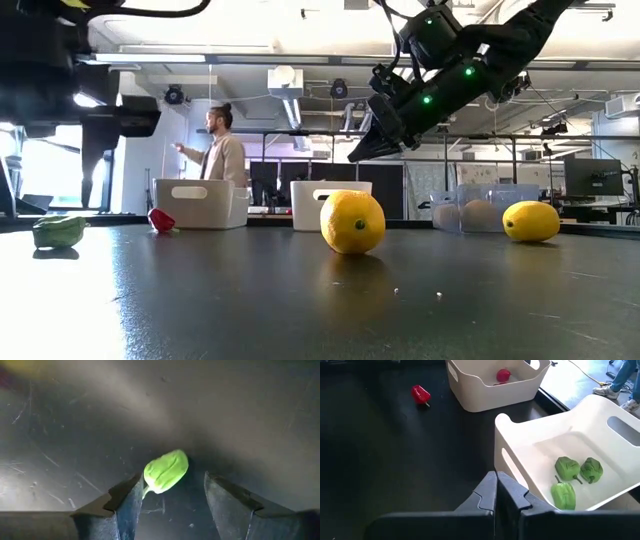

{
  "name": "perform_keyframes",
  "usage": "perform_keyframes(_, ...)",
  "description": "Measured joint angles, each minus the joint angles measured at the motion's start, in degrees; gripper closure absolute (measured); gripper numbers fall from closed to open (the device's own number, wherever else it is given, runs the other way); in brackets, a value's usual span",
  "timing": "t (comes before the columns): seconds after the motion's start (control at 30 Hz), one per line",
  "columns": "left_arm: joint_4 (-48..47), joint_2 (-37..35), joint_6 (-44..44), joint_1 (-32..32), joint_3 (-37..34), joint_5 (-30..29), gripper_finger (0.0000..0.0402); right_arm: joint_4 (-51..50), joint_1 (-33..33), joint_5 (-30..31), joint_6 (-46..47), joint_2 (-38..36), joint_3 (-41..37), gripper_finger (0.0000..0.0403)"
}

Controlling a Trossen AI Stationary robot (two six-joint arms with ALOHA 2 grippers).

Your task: Sort produce into baskets

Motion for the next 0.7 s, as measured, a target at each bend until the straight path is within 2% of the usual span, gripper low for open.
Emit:
perform_keyframes(0.33,2.90,4.69,2.82,-0.15,-0.04,-1.97,0.0216,-0.24,0.00,0.01,0.00,0.00,0.02,0.0403)
perform_keyframes(0.57,2.82,6.12,2.58,-0.15,-0.04,-1.78,0.0269,-0.31,0.00,0.02,-0.01,0.02,0.02,0.0403)
perform_keyframes(0.7,2.76,6.10,-0.33,-0.15,0.02,-1.76,0.0309,-0.35,0.00,0.02,-0.01,0.02,0.02,0.0403)
